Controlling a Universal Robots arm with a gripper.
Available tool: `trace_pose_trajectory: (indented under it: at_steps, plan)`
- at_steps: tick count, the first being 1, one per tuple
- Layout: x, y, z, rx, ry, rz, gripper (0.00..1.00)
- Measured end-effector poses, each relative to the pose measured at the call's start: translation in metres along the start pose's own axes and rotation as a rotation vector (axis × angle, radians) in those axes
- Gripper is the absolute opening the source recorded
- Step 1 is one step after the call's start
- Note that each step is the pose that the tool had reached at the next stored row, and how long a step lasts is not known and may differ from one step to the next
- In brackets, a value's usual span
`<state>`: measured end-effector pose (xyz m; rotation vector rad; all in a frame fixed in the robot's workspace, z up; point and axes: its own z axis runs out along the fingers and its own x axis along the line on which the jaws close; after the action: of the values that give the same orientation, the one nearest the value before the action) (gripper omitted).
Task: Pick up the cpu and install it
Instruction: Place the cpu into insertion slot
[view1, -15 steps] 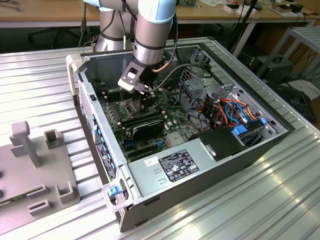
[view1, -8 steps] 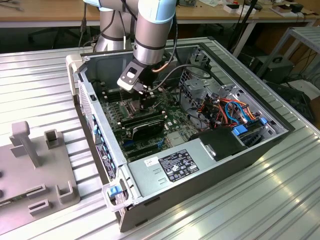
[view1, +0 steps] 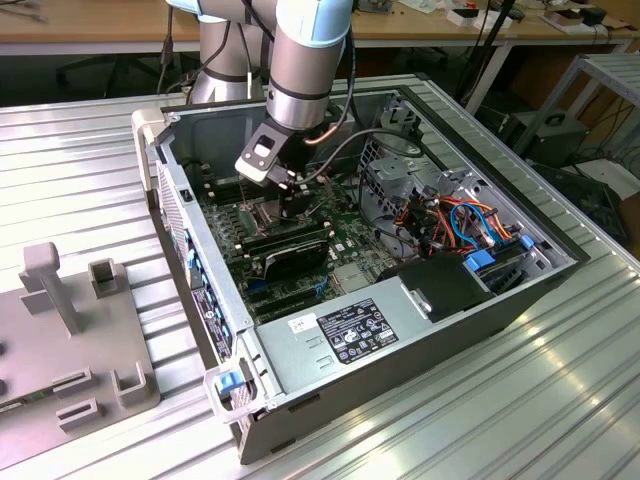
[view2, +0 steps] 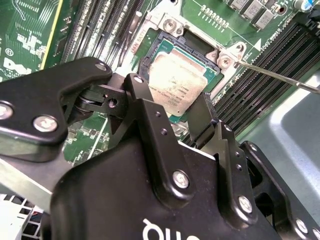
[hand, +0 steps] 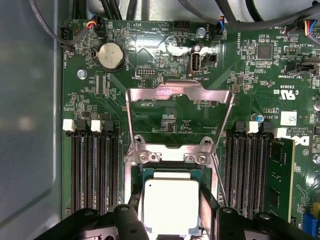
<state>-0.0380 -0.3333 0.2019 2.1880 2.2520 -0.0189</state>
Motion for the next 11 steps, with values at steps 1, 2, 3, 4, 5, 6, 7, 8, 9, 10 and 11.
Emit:
trace_pose_trajectory:
  at_steps: [1,2,3,4,5,6,7,8,9,10,11]
  plan:
    - [0.0,0.0,0.0,0.0,-0.0001,-0.001,0.55]
    - [0.0,-0.0001,0.0,-0.0001,0.0,-0.002,0.55]
    - [0.0,-0.0003,0.0002,0.0,0.0,-0.002,0.55]
    - [0.0,-0.0003,0.0003,-0.0001,0.0001,-0.002,0.55]
    - [0.0,-0.0003,0.0005,-0.0001,0.0001,-0.002,0.55]
    - [0.0,-0.0003,0.0006,-0.0001,0.0,-0.002,0.55]
    - [-0.0001,-0.0004,0.0008,0.0,0.0,-0.002,0.55]
    - [-0.0002,-0.0004,0.001,0.0,0.0,-0.001,0.55]
    - [-0.0003,-0.0004,0.0012,-0.0001,0.0,-0.001,0.55]
    - [-0.0002,-0.0003,0.0014,-0.0001,0.0,-0.002,0.55]
    - [-0.0003,-0.0003,0.0016,-0.0001,0.0,-0.002,0.55]
